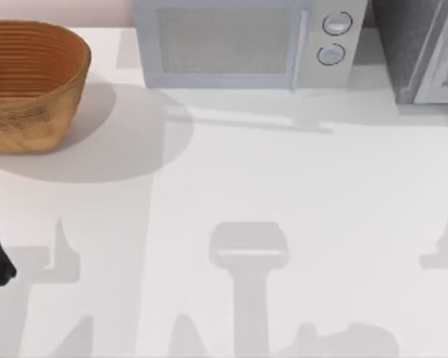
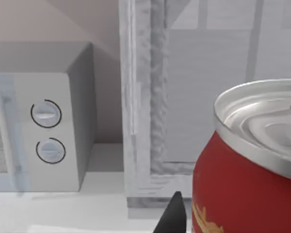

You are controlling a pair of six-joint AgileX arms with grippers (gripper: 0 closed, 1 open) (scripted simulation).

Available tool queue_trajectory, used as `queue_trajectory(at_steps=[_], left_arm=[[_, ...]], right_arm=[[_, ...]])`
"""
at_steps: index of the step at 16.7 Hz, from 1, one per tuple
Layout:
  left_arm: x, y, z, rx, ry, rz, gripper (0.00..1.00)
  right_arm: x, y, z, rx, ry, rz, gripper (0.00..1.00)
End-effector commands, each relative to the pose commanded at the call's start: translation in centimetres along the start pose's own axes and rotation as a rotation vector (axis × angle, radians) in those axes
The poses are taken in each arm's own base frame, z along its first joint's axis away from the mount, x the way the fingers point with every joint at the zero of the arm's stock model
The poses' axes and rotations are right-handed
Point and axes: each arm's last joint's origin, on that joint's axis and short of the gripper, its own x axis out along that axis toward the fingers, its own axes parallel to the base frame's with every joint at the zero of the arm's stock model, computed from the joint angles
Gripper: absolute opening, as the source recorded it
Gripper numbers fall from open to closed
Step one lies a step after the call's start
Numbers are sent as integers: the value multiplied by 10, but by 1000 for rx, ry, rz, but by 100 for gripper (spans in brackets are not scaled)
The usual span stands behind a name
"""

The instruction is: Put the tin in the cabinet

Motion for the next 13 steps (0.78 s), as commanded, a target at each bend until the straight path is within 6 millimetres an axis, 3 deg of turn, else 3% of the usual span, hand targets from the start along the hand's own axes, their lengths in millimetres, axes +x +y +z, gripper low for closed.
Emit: queue_trajectory(at_steps=[13], left_arm=[[0, 0, 0, 0, 0, 0, 100]], right_arm=[[30, 10, 142, 3, 12, 9, 0]])
